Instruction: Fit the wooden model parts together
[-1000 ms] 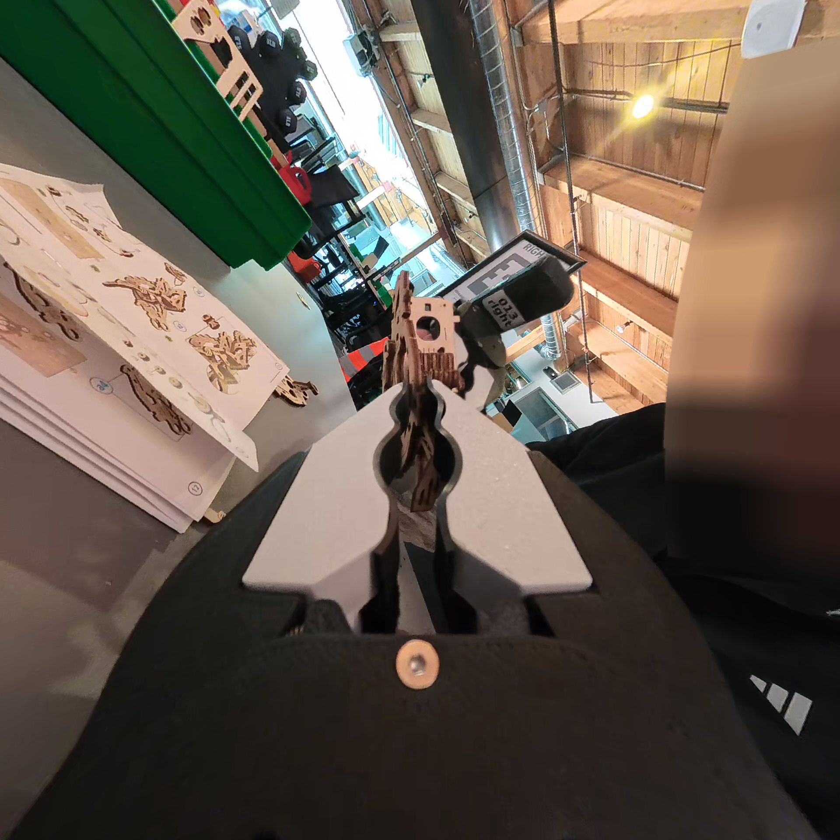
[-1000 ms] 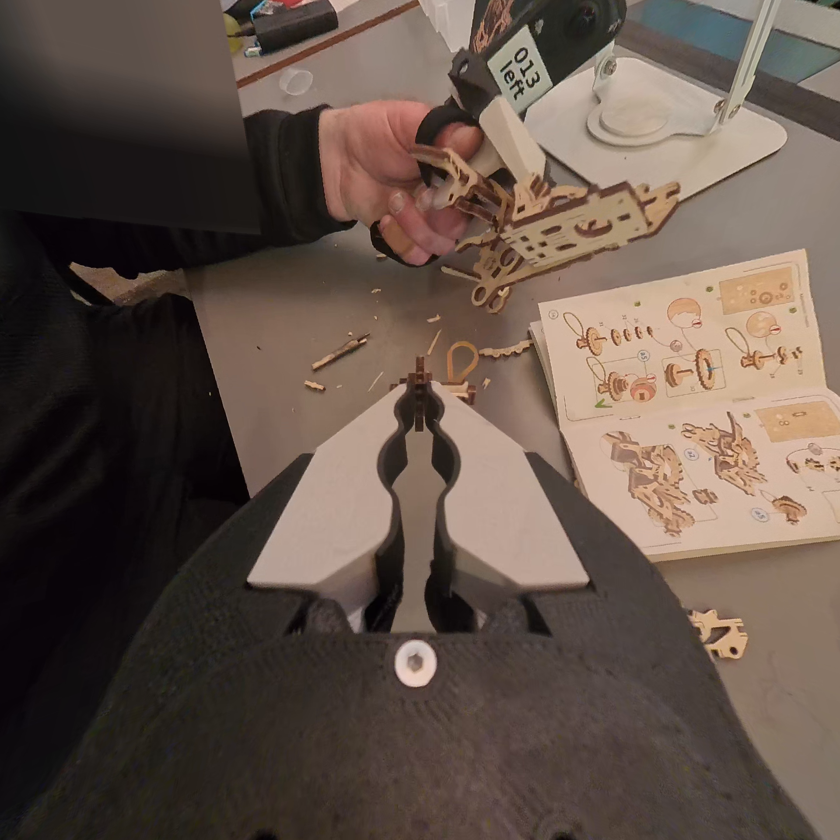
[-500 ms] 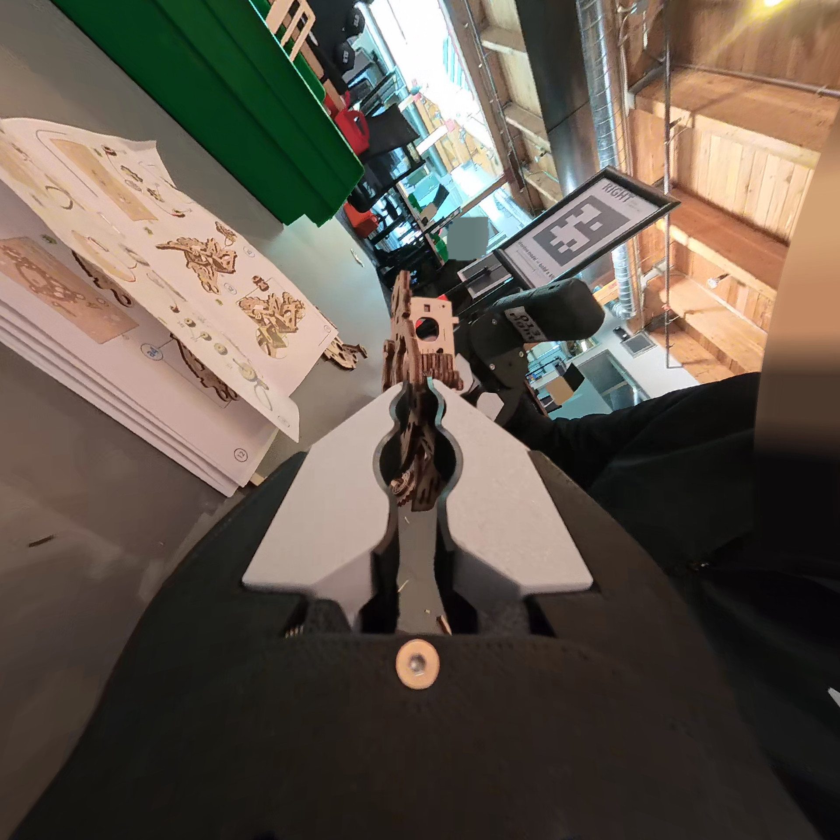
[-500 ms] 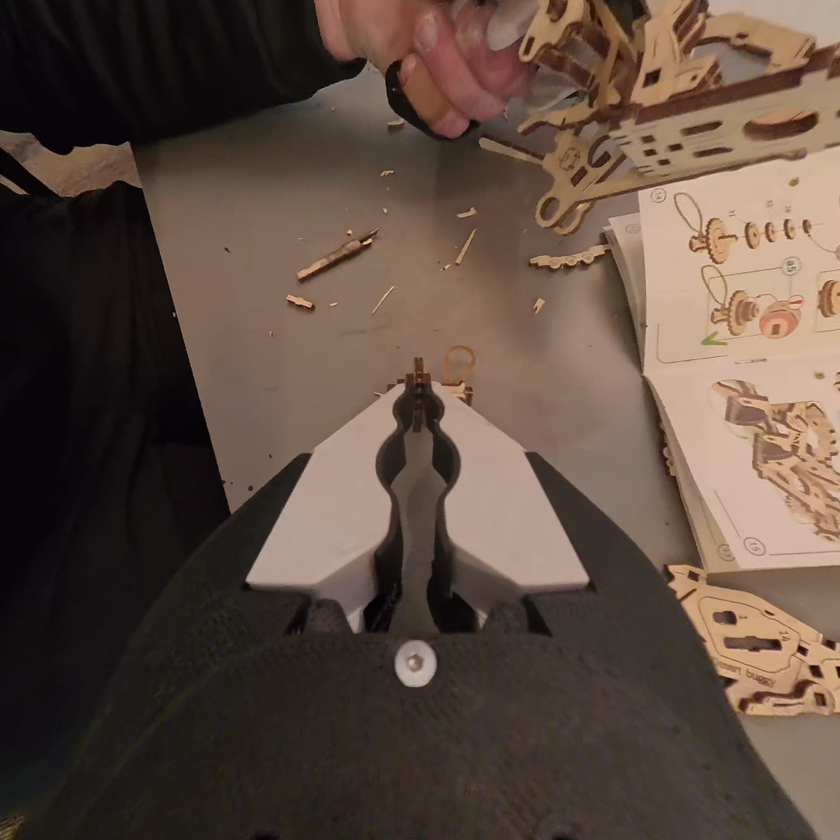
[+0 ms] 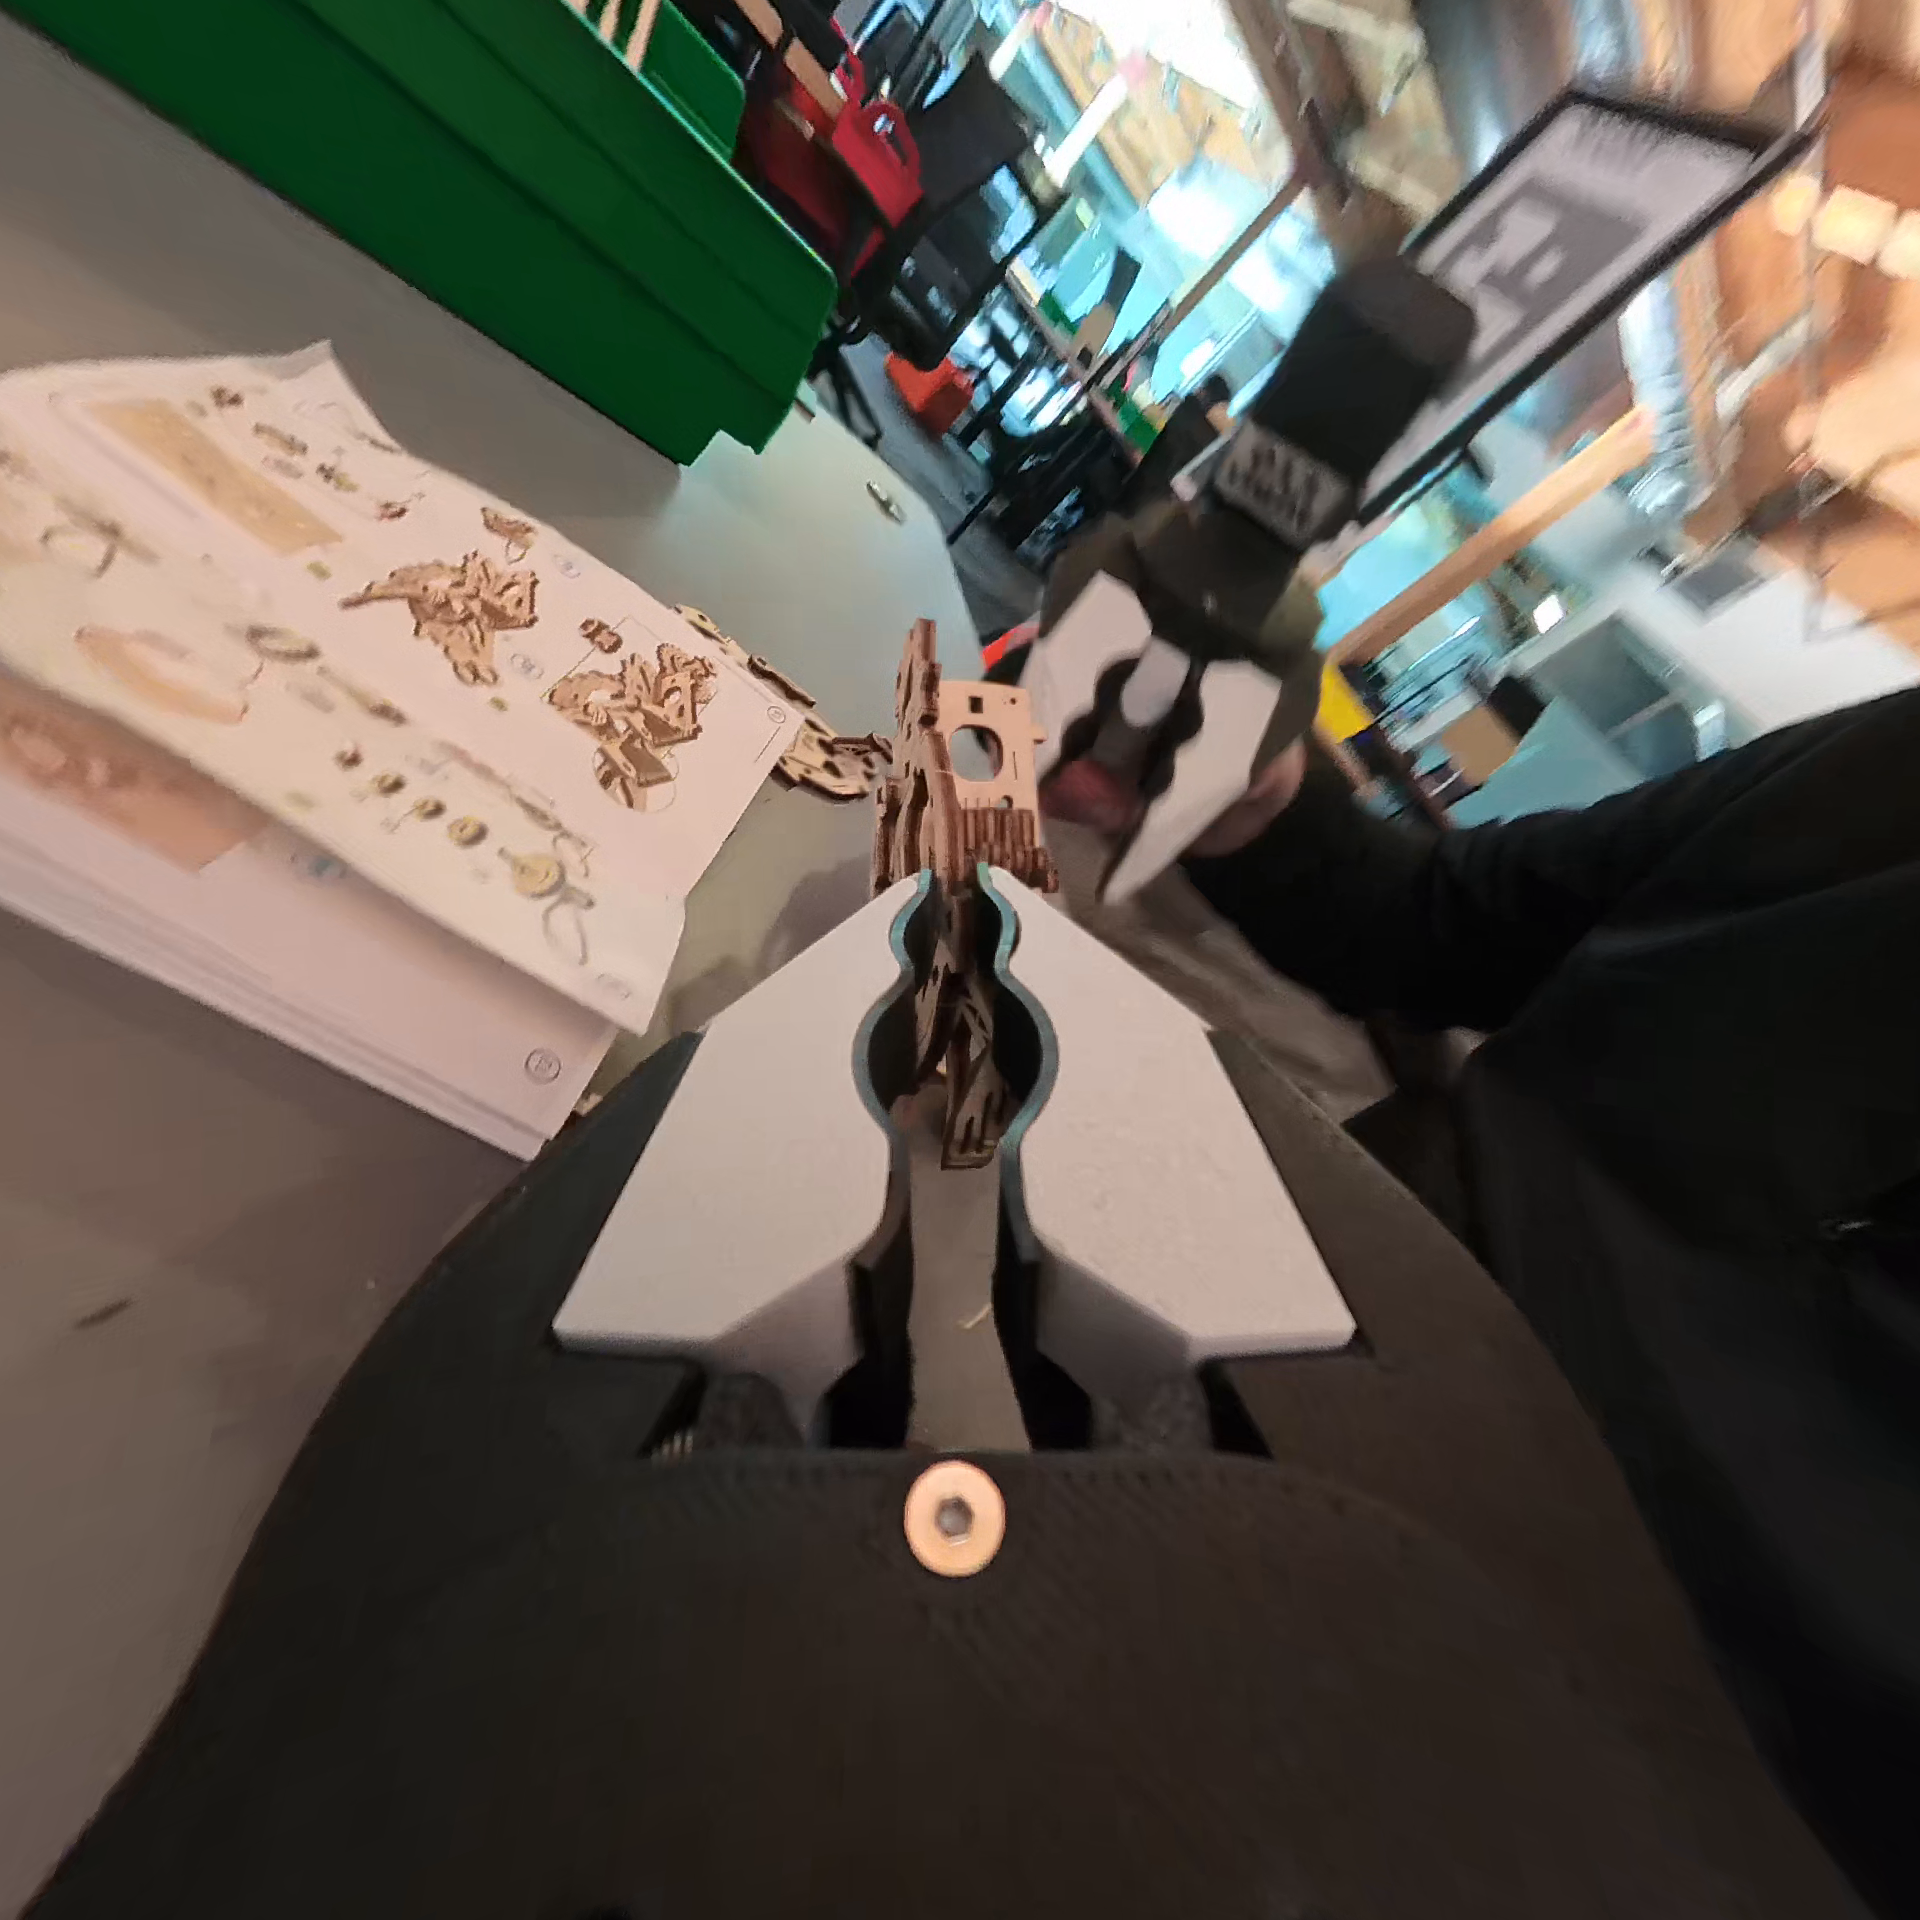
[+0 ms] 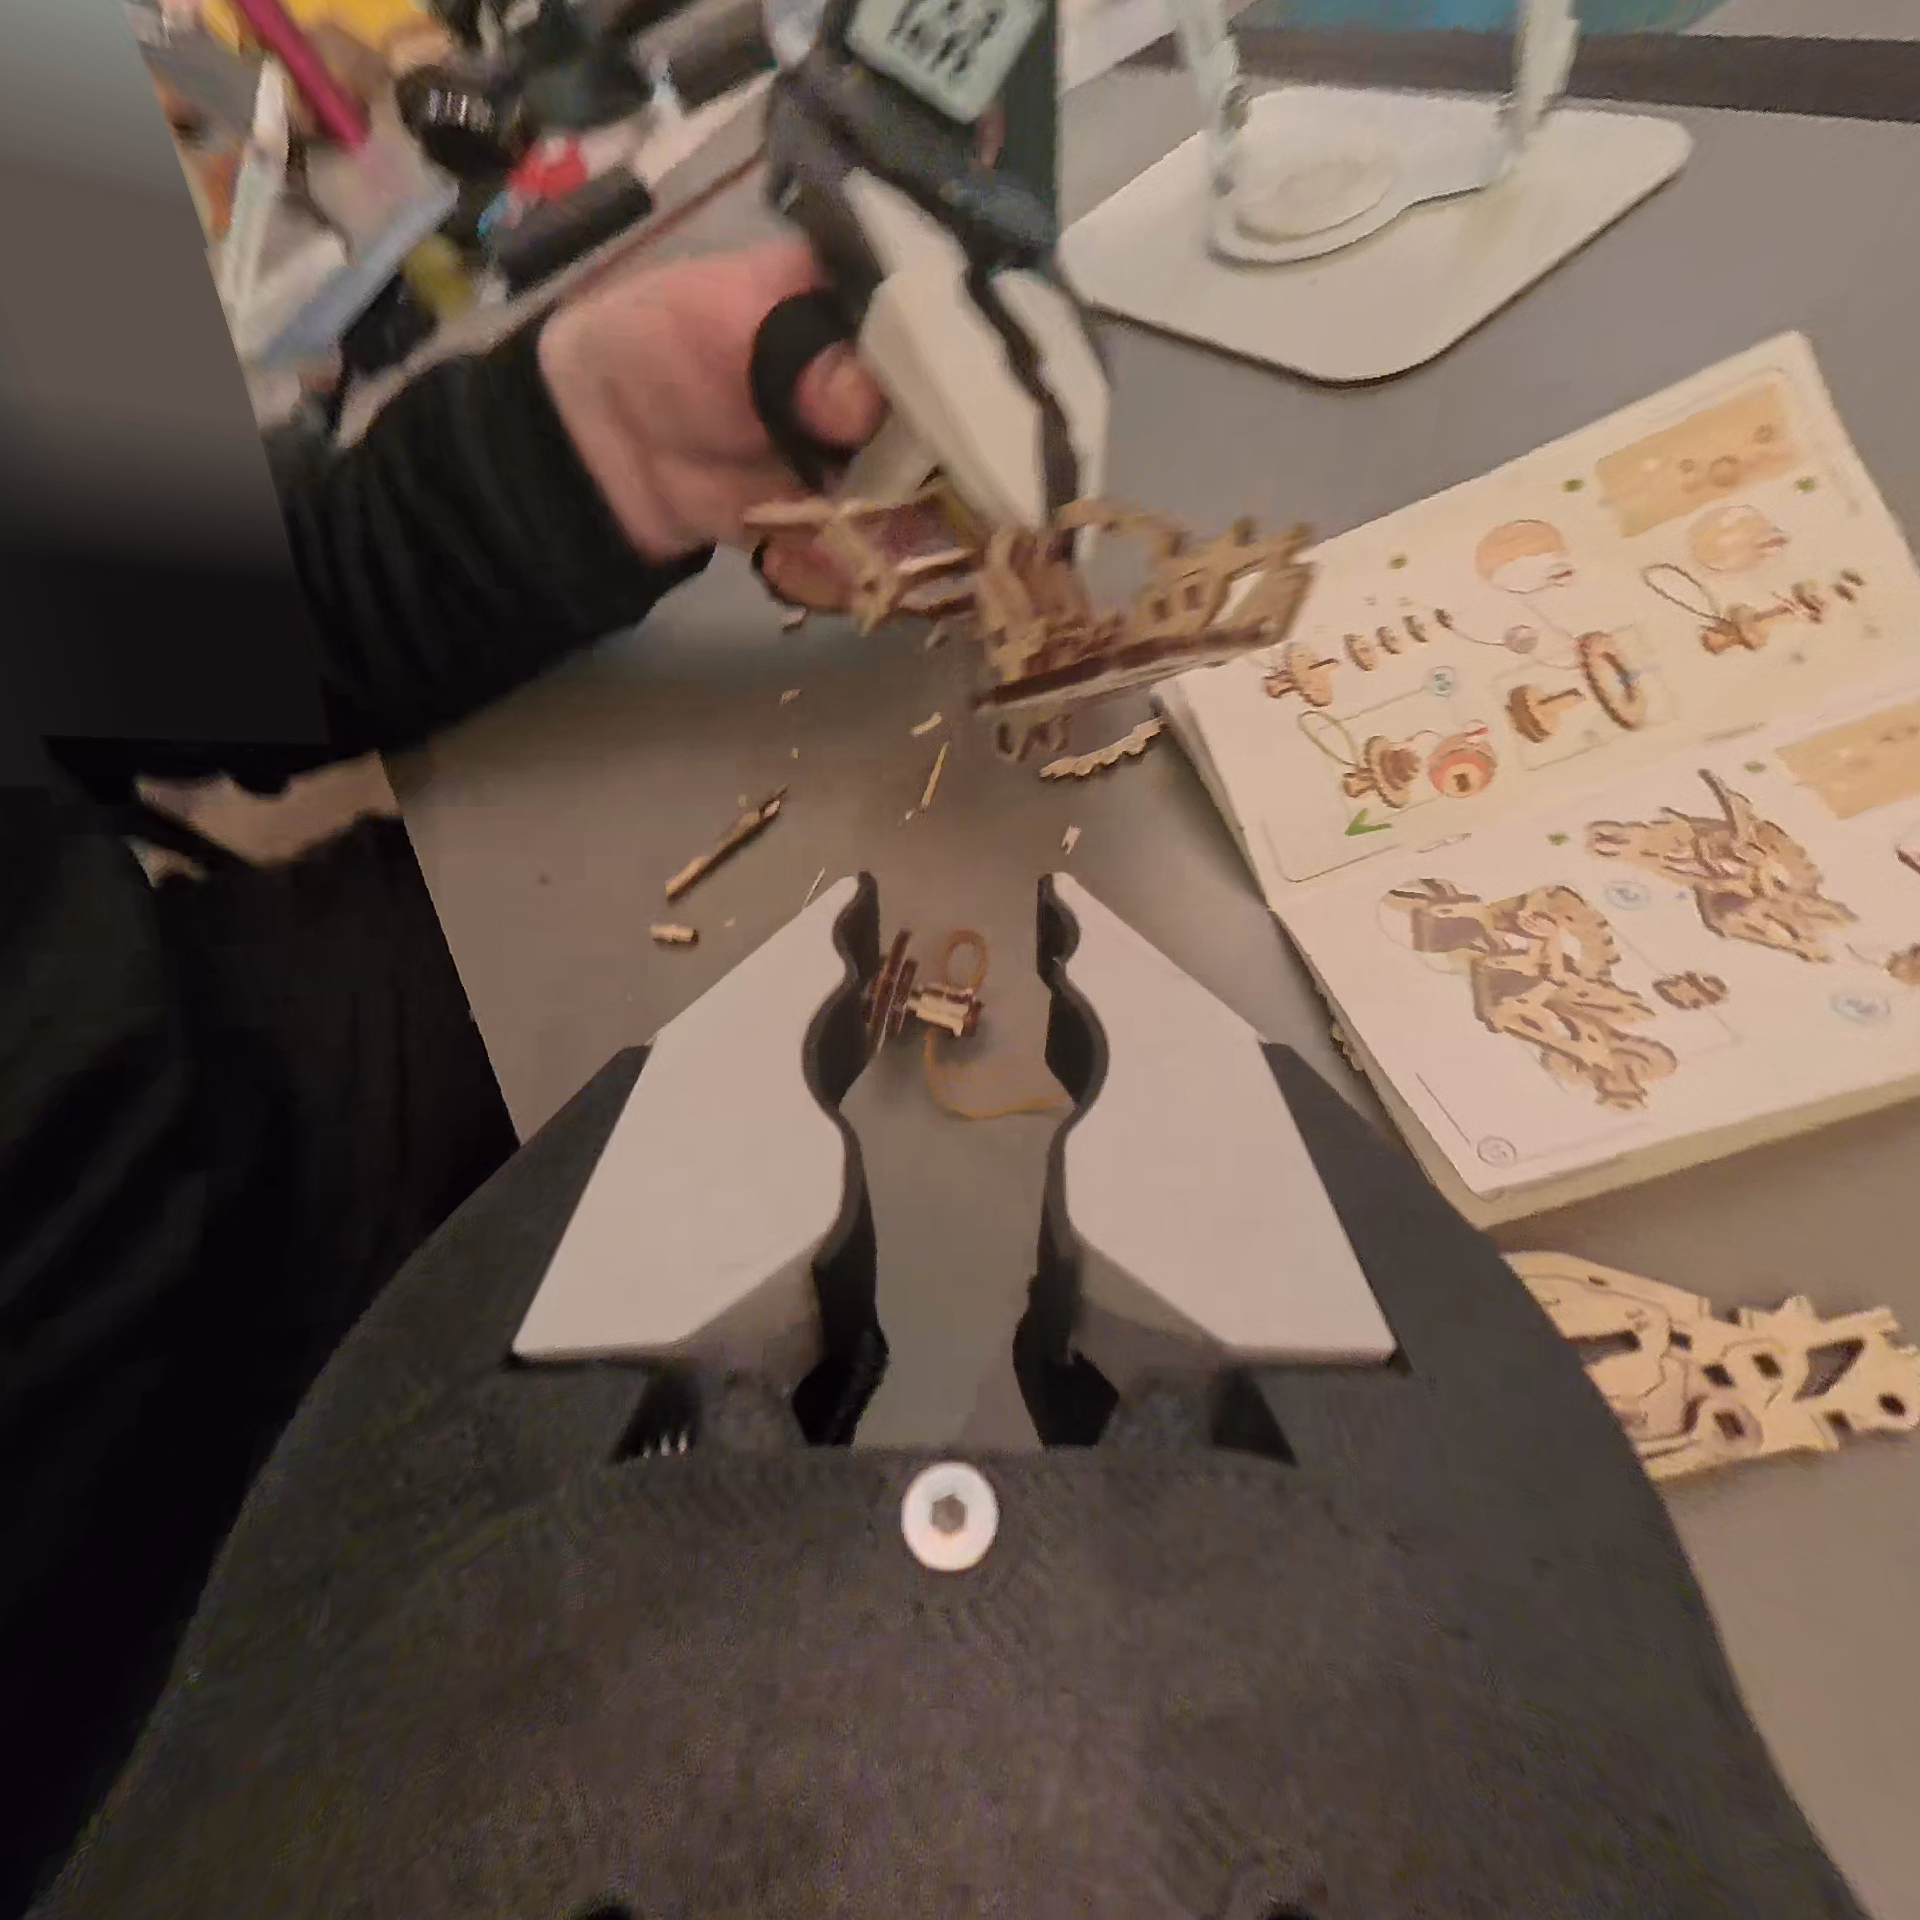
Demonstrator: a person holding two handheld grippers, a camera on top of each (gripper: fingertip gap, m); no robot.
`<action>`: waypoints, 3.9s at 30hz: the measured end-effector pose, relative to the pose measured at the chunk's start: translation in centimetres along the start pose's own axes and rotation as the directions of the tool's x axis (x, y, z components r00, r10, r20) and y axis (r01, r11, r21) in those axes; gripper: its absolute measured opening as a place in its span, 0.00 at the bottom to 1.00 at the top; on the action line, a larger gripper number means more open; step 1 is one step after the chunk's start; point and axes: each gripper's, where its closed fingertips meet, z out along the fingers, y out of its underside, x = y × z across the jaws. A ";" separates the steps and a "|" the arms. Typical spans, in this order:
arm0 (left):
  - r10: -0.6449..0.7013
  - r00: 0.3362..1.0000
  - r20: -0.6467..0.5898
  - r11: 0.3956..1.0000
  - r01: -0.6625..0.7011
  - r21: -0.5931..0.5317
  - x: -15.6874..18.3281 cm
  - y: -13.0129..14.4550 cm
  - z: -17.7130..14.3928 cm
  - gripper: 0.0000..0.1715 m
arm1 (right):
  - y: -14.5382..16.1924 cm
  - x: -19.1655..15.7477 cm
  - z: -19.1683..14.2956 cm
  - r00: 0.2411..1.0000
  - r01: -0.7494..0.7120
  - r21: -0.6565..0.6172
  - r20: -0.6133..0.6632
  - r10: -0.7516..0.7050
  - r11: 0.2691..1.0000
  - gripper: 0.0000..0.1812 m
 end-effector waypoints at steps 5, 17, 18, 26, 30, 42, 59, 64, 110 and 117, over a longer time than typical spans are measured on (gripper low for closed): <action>0.114 0.991 0.063 0.990 -0.108 -0.095 0.5 1.0 1.0 0.02 | -1.1 0.2 -0.7 0.960 -0.281 0.094 0.024 0.280 0.955 0.12; 0.269 0.963 0.018 0.953 -0.264 -0.152 2.6 2.3 3.5 0.03 | -0.4 -0.2 -0.5 0.821 -0.563 0.201 0.024 0.570 0.802 0.09; 0.277 0.961 0.017 0.950 -0.271 -0.154 2.6 2.3 3.4 0.03 | -0.5 -0.3 -0.6 0.813 -0.573 0.214 0.028 0.582 0.791 0.09; 0.337 0.941 -0.014 0.932 -0.335 -0.137 3.6 2.2 3.4 0.02 | -1.3 -0.7 -1.2 0.777 -0.601 0.352 0.047 0.628 0.718 0.10; 0.360 0.933 -0.020 0.919 -0.358 -0.162 4.0 2.7 3.9 0.03 | -0.8 -0.7 -1.5 0.761 -0.605 0.401 0.034 0.648 0.688 0.07; 0.404 0.904 -0.142 0.889 -0.425 -0.172 7.3 3.7 5.2 0.11 | -0.1 -1.5 -3.0 0.783 -0.576 0.428 0.047 0.620 0.696 0.00; 0.402 0.900 -0.168 0.889 -0.427 -0.163 8.1 3.5 4.7 0.24 | -0.4 -2.2 -3.5 0.816 -0.555 0.378 0.075 0.573 0.741 0.00; 0.387 0.908 -0.161 0.887 -0.415 -0.202 7.5 4.2 5.1 0.37 | -0.6 -3.4 -2.9 0.858 -0.504 0.302 0.068 0.509 0.810 0.00; 0.099 0.912 -0.398 0.991 -0.126 -0.042 6.4 3.4 3.3 0.22 | 0.3 -0.2 -3.0 0.871 -0.446 0.384 -0.020 0.490 0.808 0.17; 0.083 0.906 -0.415 0.995 -0.101 -0.022 6.4 3.0 2.9 0.23 | 2.3 0.6 -2.0 0.903 -0.328 0.268 -0.191 0.384 0.906 0.19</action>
